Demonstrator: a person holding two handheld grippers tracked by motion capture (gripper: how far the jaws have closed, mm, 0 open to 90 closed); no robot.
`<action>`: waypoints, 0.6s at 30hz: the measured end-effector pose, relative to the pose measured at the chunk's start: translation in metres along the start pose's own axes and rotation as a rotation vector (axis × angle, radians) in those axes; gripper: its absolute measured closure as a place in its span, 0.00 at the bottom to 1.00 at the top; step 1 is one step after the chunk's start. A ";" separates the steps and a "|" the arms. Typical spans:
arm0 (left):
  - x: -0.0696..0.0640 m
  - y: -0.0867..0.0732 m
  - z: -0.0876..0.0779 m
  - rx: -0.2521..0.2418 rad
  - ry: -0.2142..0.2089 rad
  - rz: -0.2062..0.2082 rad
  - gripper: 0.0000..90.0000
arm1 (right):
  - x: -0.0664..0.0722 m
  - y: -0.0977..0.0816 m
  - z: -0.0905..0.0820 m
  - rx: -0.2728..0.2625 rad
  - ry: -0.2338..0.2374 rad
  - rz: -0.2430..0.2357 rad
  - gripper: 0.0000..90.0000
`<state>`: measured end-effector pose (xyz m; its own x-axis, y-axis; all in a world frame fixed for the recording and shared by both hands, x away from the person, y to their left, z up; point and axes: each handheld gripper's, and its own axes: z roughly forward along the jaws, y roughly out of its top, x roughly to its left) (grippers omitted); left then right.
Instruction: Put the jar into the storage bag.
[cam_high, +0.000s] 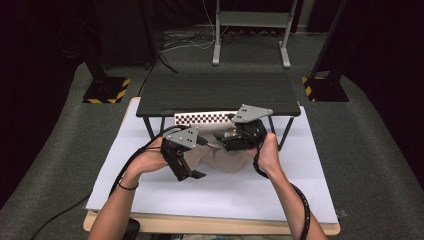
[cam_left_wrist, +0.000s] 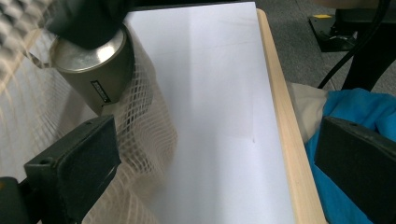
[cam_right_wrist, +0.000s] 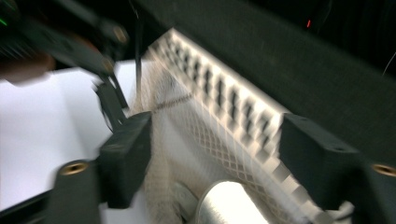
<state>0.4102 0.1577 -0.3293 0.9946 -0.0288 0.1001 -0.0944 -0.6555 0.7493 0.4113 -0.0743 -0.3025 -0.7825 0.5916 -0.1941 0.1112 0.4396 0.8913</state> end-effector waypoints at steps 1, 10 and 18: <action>-0.001 0.000 0.000 0.001 -0.006 -0.001 0.00 | 0.000 0.002 -0.005 -0.010 0.002 -0.002 0.33; -0.009 -0.027 -0.007 0.041 -0.005 -0.052 0.00 | -0.005 -0.025 -0.051 0.052 0.013 0.041 0.19; -0.014 -0.091 -0.011 0.050 0.045 -0.198 0.00 | -0.016 -0.103 -0.073 0.160 -0.035 0.147 0.09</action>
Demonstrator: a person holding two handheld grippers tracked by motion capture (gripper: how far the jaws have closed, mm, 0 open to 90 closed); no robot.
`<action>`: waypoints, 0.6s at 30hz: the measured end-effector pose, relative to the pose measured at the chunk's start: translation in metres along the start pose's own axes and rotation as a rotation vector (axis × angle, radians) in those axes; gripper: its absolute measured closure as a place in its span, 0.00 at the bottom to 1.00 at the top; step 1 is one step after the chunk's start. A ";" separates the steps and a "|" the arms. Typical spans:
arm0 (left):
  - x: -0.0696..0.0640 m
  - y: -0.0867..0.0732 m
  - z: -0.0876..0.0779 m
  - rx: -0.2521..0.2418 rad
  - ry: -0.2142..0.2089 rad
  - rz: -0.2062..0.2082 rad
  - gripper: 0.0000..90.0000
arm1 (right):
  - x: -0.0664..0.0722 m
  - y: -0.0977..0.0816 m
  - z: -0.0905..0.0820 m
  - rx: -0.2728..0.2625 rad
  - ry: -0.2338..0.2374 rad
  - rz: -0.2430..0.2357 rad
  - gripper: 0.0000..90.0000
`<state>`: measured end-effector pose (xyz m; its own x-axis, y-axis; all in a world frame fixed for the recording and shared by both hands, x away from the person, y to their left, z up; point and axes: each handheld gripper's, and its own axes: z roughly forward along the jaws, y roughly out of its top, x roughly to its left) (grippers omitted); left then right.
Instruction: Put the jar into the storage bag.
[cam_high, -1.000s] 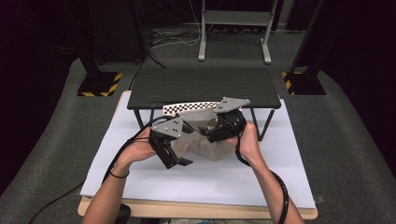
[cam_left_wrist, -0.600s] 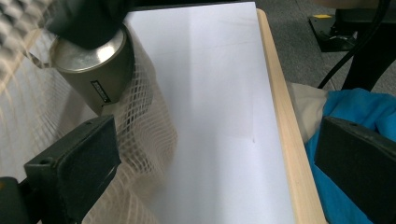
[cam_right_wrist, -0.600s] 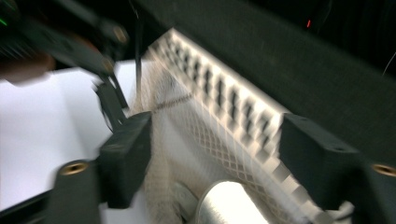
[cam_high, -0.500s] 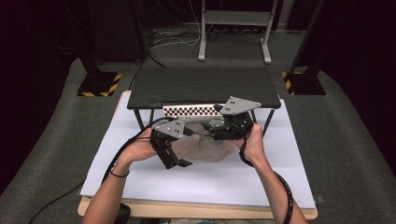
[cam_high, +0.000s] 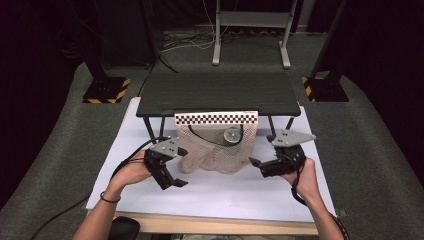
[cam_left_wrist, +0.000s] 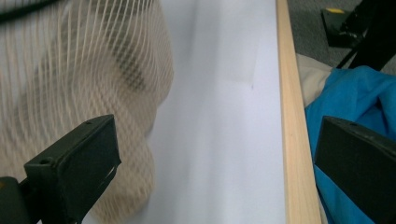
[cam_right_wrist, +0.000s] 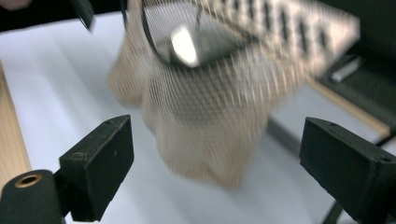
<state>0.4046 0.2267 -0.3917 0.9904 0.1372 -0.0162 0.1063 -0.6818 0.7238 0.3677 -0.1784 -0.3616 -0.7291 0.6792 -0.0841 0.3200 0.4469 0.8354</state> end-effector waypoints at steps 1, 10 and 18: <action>0.000 -0.006 0.001 0.001 0.009 -0.016 0.00 | -0.003 -0.011 0.000 0.012 -0.003 0.016 0.08; 0.013 -0.087 0.033 0.046 0.088 -0.178 0.00 | -0.034 -0.109 0.008 0.121 -0.057 0.167 0.04; 0.008 -0.114 0.049 -0.004 0.137 -0.189 0.00 | -0.047 -0.158 0.021 0.201 -0.077 0.199 0.02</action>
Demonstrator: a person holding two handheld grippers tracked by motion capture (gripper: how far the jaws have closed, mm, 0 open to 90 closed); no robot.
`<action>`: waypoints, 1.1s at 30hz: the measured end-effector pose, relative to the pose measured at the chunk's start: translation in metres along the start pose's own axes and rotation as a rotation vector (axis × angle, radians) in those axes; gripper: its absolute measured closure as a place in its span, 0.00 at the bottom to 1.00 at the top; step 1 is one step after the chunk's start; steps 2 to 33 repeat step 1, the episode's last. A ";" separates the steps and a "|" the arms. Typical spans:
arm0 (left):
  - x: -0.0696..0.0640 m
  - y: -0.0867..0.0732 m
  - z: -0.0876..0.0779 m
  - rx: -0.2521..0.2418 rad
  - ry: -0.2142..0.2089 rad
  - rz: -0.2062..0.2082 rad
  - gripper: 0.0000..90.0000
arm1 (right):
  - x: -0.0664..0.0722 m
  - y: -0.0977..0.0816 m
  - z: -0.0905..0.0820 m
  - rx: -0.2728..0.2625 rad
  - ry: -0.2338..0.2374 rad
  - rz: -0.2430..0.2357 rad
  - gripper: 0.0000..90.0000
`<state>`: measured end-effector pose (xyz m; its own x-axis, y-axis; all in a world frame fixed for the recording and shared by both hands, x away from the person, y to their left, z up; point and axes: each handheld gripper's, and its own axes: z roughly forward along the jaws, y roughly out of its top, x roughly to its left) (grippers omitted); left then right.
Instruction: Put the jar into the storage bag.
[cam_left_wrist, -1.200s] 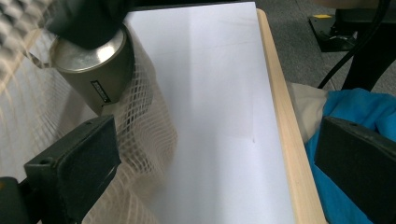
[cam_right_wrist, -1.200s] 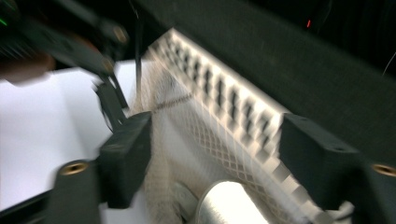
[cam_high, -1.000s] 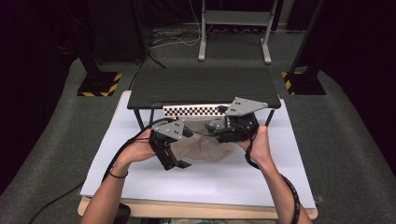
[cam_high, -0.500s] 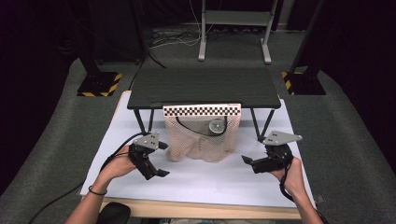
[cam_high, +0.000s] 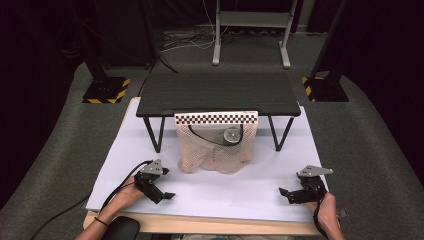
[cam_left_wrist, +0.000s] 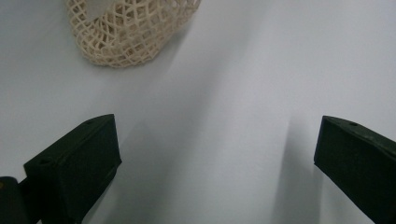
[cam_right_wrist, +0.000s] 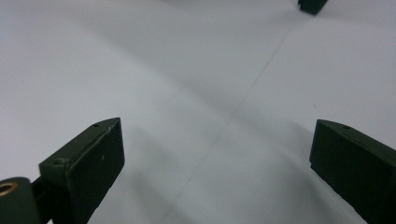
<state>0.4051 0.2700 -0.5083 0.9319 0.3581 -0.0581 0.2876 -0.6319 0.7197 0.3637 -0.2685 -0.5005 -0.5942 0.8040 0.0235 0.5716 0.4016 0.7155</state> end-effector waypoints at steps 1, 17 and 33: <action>-0.002 0.000 0.001 0.008 0.018 0.016 0.00 | 0.000 0.000 0.001 0.015 0.000 -0.005 0.01; -0.002 0.000 0.001 0.008 0.018 0.016 0.00 | 0.000 0.000 0.001 0.015 0.000 -0.005 0.01; -0.002 0.000 0.001 0.008 0.018 0.016 0.00 | 0.000 0.000 0.001 0.015 0.000 -0.005 0.01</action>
